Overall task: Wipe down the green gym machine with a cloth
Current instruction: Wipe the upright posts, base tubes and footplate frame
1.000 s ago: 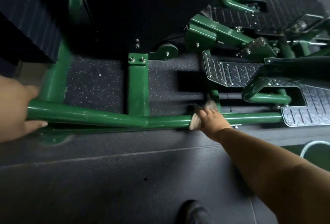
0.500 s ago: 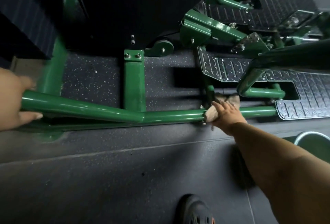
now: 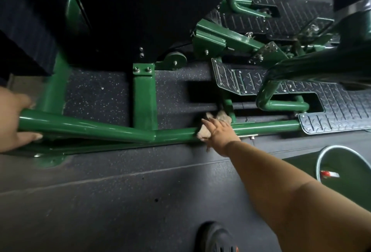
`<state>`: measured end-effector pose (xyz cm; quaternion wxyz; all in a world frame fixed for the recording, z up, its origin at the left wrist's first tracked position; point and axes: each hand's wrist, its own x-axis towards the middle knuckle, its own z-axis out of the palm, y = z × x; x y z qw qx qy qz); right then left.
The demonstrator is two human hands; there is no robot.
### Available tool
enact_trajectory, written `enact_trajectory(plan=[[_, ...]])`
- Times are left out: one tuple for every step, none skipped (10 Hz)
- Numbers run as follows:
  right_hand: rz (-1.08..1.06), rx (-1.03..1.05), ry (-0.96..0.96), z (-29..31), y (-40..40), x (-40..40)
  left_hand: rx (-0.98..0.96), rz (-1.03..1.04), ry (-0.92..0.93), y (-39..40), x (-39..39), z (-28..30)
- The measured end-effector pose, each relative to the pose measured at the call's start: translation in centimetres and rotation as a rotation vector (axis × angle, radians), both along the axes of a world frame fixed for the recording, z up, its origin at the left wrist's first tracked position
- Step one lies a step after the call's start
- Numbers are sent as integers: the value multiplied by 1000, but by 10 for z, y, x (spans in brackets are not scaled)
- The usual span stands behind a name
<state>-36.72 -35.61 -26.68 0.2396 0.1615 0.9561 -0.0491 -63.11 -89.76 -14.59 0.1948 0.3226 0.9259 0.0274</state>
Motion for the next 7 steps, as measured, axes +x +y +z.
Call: enact_trajectory(plan=[[-80, 35, -42, 8, 17, 7, -248, -41, 173, 25, 1, 60], [-135, 32, -125, 13, 14, 1, -507, -234, 259, 72, 13, 92], [-144, 34, -148, 14, 11, -3, -635, -326, 409, 108, 38, 124], [-149, 33, -146, 13, 14, -1, -573, -339, 301, 136, 59, 135], [-139, 38, -129, 9, 14, 0, -587, -372, 263, 151, 68, 127], [-122, 34, -119, 6, 19, 1, -585, -345, 233, 151, 66, 119], [-147, 43, -140, 8, 25, 2, -595, -355, 224, 149, 62, 109]])
